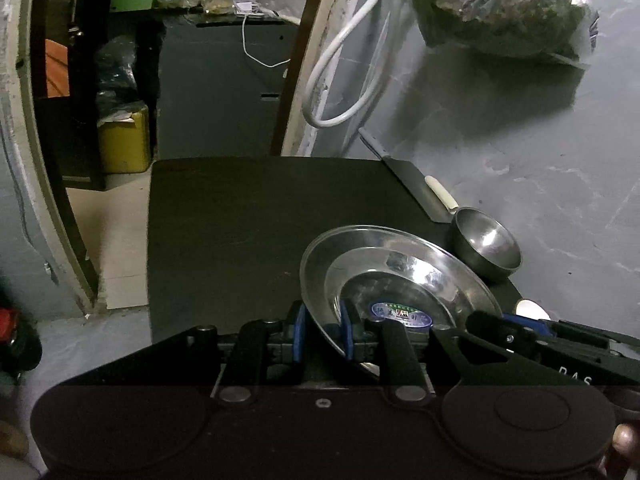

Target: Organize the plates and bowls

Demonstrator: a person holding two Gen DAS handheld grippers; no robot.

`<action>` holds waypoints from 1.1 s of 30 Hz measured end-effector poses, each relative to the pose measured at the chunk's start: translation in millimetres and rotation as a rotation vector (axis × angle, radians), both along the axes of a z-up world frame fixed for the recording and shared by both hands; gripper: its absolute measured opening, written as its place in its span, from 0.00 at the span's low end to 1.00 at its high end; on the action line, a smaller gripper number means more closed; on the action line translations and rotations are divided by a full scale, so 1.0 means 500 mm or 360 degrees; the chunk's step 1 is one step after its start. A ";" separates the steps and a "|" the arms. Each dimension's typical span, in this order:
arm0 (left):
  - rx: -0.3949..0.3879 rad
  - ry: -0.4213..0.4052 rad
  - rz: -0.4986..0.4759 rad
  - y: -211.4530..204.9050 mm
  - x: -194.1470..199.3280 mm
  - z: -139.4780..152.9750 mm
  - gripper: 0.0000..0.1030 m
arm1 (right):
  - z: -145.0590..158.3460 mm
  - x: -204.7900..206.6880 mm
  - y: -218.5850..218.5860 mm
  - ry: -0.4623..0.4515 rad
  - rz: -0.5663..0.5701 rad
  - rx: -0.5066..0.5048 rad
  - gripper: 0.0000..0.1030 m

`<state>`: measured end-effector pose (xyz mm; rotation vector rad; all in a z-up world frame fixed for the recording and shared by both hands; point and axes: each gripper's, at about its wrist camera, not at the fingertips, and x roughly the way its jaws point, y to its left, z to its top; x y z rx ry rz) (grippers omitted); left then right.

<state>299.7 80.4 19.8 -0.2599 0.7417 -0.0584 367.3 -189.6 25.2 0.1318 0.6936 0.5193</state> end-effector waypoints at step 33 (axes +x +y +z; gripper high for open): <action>0.0071 0.0147 0.0063 0.014 -0.177 -0.041 0.23 | -0.023 -0.163 0.010 0.0104 0.0234 -0.0037 0.28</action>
